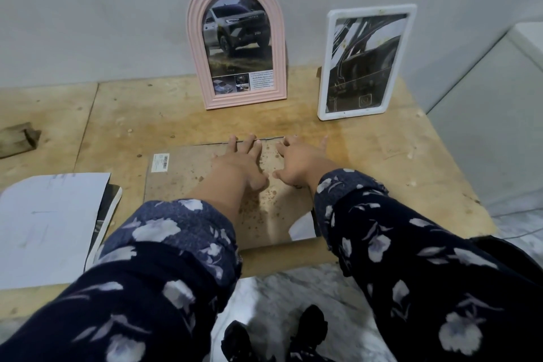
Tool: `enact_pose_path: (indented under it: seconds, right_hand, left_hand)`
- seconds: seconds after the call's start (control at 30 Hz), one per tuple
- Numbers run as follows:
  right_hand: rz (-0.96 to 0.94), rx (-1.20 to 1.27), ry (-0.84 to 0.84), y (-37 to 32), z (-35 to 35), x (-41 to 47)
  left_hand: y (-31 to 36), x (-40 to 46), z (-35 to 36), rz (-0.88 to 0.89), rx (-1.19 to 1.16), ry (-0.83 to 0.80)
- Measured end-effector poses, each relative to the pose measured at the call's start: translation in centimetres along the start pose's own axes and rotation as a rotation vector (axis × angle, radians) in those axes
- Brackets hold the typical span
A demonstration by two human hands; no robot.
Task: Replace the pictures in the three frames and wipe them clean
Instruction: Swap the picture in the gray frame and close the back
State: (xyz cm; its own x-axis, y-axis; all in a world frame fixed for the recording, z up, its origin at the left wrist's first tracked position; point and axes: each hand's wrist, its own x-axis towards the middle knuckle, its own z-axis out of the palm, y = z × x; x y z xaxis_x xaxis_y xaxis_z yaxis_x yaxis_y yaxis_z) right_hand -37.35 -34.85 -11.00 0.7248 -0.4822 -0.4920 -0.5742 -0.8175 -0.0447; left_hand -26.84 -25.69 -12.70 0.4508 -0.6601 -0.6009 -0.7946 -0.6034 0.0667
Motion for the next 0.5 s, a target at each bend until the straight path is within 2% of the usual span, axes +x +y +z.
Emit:
enact_pose_path:
  seconds: [0.27, 0.37, 0.5]
  right_hand:
    - [0.025, 0.098, 0.075, -0.7, 0.2, -0.5]
    - [0.048, 0.117, 0.1, -2.3, -0.1, -0.7]
    - [-0.049, 0.142, 0.111, -5.9, -0.1, 0.1]
  left_hand:
    - [-2.2, -1.2, -0.4, 0.078, 0.005, 0.09]
    - [-5.4, -2.4, -0.4, -0.006, 0.003, 0.153]
    - [-10.5, -4.1, -0.2, -0.16, 0.002, 0.15]
